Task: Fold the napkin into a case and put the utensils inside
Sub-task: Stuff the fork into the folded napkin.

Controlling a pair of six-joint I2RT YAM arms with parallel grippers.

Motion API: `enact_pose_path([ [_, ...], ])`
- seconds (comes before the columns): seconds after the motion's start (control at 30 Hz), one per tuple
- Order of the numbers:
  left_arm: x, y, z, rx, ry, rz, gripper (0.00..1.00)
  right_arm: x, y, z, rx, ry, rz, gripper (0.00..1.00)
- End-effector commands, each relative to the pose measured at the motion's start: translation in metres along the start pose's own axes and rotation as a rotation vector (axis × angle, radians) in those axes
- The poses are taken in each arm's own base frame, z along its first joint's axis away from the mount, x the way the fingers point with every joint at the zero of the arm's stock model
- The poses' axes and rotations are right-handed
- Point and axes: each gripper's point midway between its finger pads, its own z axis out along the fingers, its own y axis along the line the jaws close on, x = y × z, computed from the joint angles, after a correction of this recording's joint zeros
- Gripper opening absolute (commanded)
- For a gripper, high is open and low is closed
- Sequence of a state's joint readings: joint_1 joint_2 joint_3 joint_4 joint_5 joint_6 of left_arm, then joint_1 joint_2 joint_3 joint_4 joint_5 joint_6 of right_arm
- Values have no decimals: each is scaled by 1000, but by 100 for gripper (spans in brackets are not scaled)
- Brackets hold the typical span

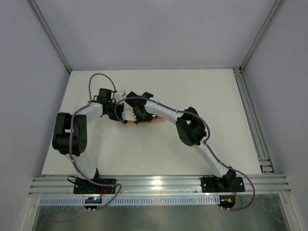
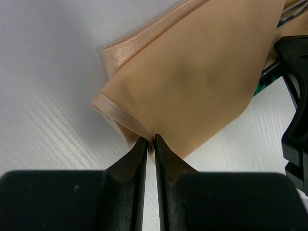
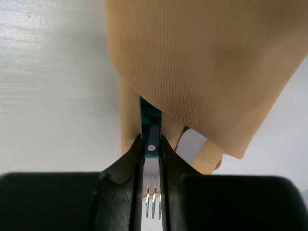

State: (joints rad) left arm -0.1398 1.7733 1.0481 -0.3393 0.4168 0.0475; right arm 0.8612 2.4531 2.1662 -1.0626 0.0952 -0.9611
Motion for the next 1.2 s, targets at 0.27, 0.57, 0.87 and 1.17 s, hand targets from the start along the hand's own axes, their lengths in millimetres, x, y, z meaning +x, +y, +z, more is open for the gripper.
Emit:
enact_pose_path([
  [0.27, -18, -14, -10, 50, -80, 52, 15, -46, -28, -12, 101, -235, 68, 5],
  [0.57, -18, -4, -14, 5, -83, 48, 20, -23, -22, -12, 164, -169, 104, 42],
  [0.87, -17, 3, -16, -25, -72, 64, 18, -12, -48, -72, 366, -177, 99, 51],
  [1.17, -17, 4, -17, -31, -71, 69, 20, 12, -20, -132, 432, -348, 307, 52],
])
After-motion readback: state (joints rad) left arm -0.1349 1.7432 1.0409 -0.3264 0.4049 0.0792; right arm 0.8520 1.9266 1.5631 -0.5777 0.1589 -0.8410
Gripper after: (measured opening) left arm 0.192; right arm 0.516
